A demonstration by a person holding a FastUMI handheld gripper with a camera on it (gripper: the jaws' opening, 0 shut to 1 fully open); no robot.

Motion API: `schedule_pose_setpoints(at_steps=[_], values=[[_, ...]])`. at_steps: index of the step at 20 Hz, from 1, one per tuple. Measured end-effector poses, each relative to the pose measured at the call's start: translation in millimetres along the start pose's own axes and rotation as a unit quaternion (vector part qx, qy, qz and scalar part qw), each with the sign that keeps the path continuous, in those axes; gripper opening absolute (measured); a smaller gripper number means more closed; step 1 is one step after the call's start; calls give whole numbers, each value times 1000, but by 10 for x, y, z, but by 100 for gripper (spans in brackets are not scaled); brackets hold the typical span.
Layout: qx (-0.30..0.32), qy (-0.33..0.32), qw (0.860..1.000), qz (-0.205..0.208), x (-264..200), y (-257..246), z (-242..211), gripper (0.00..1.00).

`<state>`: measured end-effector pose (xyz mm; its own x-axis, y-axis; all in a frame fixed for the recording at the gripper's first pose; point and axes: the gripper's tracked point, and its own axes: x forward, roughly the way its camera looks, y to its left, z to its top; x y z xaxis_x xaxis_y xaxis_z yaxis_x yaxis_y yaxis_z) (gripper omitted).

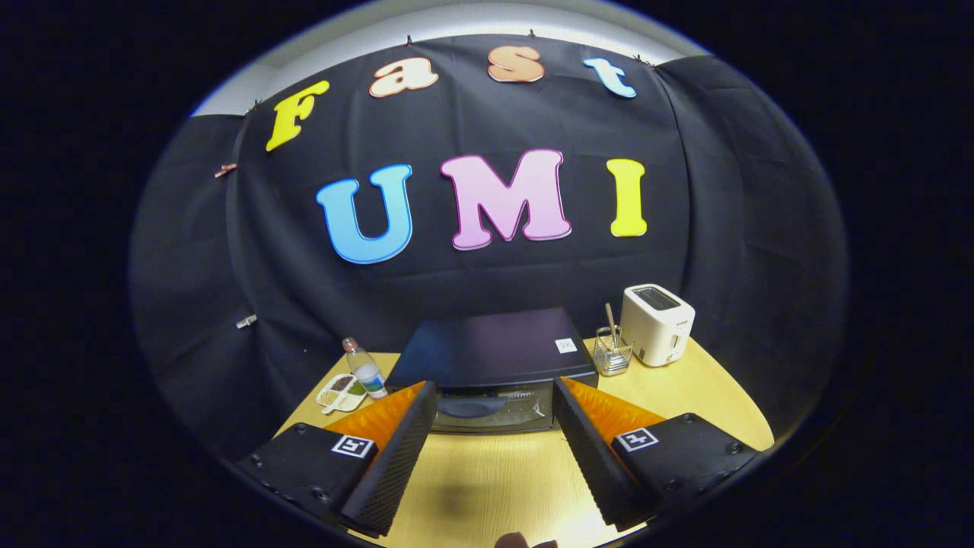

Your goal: Open the toaster oven, put the food inside, and close the toaster oven door.

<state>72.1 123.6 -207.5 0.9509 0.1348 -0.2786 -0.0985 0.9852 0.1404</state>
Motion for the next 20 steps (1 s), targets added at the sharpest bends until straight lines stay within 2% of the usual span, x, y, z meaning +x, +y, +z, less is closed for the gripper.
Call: schedule_pose_setpoints(at_steps=[5,9,20], values=[[-11,-78,997,-4,-523,-126,728,99],[-17,-109,994,-12,-864,-235,1209,99],[-68,-138,988,-32,-1521,-266,1481,98]])
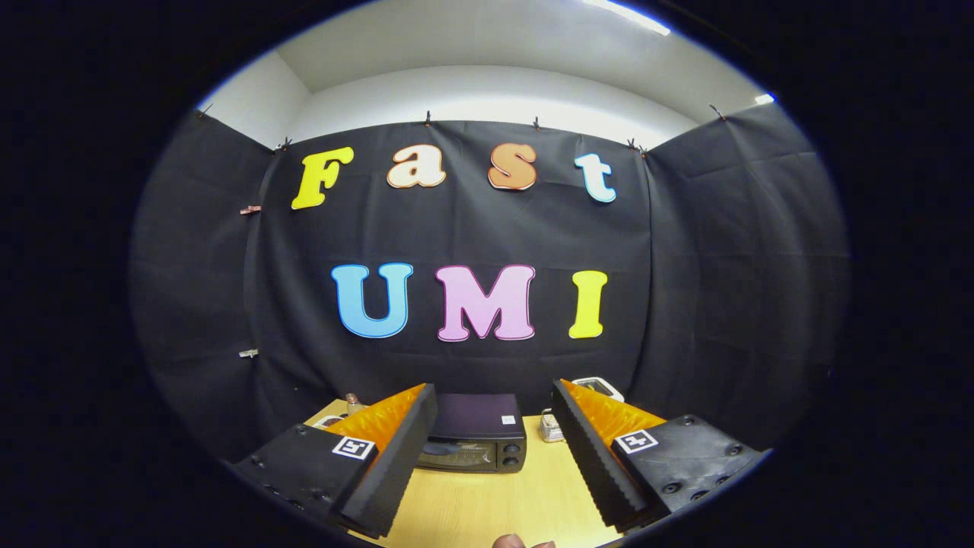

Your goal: Open the toaster oven, put the food inside, and close the toaster oven door.

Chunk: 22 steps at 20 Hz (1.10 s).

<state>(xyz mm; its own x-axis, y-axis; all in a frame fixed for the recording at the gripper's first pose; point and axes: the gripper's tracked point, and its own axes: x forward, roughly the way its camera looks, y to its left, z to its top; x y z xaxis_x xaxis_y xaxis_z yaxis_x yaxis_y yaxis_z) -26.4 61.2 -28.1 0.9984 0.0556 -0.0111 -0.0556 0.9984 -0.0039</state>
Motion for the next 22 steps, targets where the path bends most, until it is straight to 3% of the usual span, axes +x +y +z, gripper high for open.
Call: schedule_pose_setpoints(at_steps=[5,22], values=[[29,8,1000,1,-64,69,13,99],[25,5,1000,2,-7,111,56,98]])
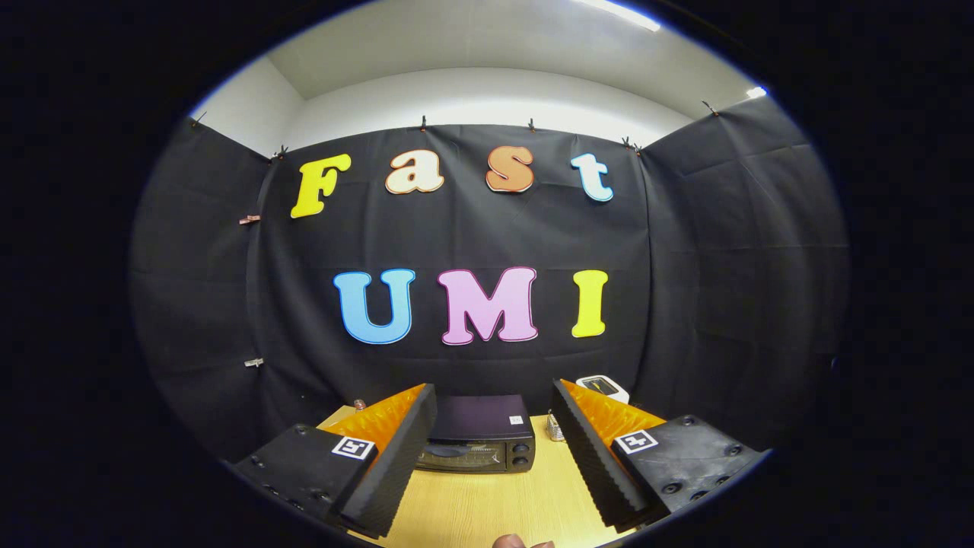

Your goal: Open the toaster oven, put the food inside, and close the toaster oven door.

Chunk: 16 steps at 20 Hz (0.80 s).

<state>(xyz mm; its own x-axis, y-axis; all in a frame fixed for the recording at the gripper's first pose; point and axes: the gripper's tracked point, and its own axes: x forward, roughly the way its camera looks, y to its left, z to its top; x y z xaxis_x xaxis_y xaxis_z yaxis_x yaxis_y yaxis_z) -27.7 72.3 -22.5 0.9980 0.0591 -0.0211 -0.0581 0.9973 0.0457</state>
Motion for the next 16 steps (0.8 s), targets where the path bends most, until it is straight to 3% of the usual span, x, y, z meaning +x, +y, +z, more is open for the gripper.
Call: schedule_pose_setpoints(at_steps=[16], values=[[-4,0,1000,-3,42,-46,25,98]])
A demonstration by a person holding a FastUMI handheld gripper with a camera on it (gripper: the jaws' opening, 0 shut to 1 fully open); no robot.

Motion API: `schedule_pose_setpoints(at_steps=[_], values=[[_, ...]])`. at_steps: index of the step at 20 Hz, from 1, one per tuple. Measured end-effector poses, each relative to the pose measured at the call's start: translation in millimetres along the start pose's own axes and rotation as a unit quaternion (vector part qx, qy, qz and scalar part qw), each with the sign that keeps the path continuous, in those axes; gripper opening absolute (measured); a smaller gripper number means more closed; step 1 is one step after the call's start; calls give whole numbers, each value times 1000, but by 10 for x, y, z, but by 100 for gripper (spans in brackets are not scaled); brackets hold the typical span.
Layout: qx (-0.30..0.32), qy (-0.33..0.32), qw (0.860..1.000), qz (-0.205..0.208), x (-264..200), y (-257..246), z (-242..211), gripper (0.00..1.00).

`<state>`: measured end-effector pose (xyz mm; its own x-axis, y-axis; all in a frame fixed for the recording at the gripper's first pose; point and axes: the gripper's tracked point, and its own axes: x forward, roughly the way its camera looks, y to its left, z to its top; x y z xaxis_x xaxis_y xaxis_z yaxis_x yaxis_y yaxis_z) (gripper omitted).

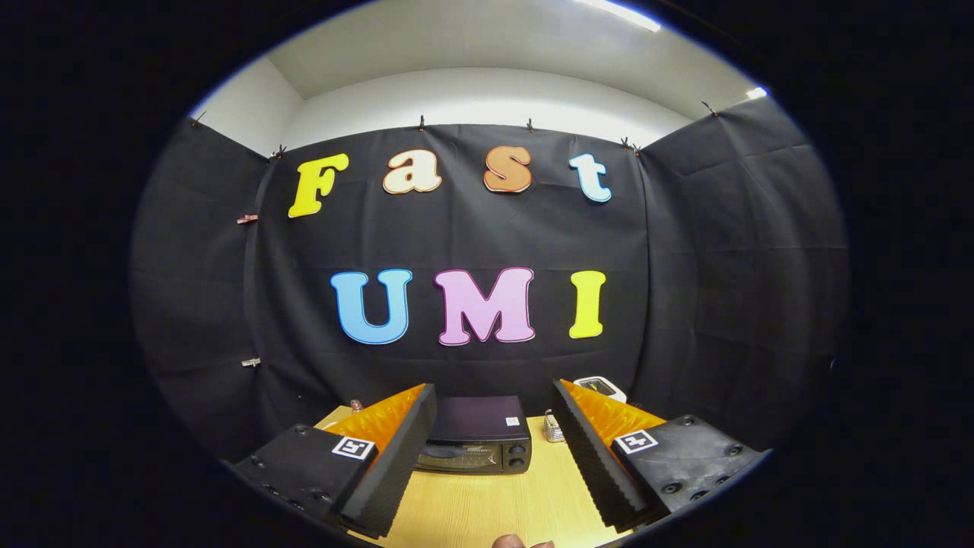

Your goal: Open the toaster oven, put the food inside, and close the toaster oven door.

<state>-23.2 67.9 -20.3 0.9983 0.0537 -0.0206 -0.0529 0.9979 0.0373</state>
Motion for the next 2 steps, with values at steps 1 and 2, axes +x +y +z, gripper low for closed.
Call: schedule_pose_setpoints(at_steps=[1,2], values=[[0,0,1000,0,-6,-1,4,98],[0,-1,1000,0,3,2,9,98]])
